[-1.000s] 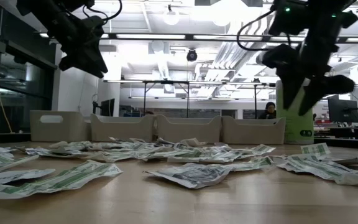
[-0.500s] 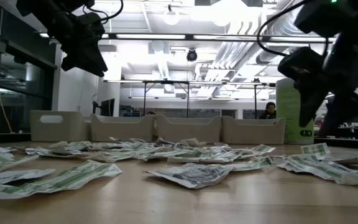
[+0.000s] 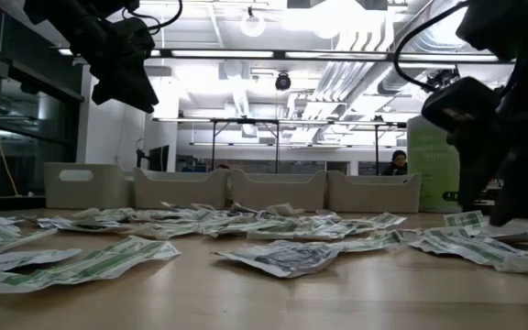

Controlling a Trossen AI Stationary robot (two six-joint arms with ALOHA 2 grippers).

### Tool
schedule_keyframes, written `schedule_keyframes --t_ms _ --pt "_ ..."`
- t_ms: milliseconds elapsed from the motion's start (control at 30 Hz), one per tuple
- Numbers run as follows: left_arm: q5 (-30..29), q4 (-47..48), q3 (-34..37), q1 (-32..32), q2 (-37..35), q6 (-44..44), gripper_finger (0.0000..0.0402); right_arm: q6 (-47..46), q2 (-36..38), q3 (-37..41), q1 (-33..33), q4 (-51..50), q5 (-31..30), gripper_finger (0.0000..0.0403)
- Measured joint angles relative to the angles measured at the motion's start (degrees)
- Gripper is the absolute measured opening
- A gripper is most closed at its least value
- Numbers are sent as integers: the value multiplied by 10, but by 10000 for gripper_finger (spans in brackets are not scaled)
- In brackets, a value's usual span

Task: Pick & Place First Aid Supplies
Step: Put the green bandage into the right gray bin

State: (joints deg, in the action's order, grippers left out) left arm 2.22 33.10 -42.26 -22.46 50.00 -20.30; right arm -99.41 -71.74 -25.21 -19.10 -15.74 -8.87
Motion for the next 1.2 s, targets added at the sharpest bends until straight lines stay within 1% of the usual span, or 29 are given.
schedule_keyframes --t_ms 100,200,300,367,500,667,733,1033,1200 --pt "0 0 0 0 0 4 124 -7 -34 -1 -1 33 -2 181" --pt "0 0 0 0 0 4 124 -10 -59 -12 -1 41 -11 181" --pt "3 0 0 0 0 4 124 -11 -66 -18 -1 41 -22 178" --pt "3 0 0 0 0 4 124 -12 -66 -19 -1 41 -28 165" --pt "3 0 0 0 0 4 124 -12 -66 -18 0 39 -28 114" --pt "4 0 0 0 0 4 124 -11 -68 -17 1 36 -34 30" --pt "7 0 0 0 0 4 124 -10 -68 -17 1 38 -45 8" --pt "13 0 0 0 0 4 124 3 -67 -17 1 79 -78 2" --pt "19 0 0 0 0 4 124 19 -67 -49 1 35 -97 1"
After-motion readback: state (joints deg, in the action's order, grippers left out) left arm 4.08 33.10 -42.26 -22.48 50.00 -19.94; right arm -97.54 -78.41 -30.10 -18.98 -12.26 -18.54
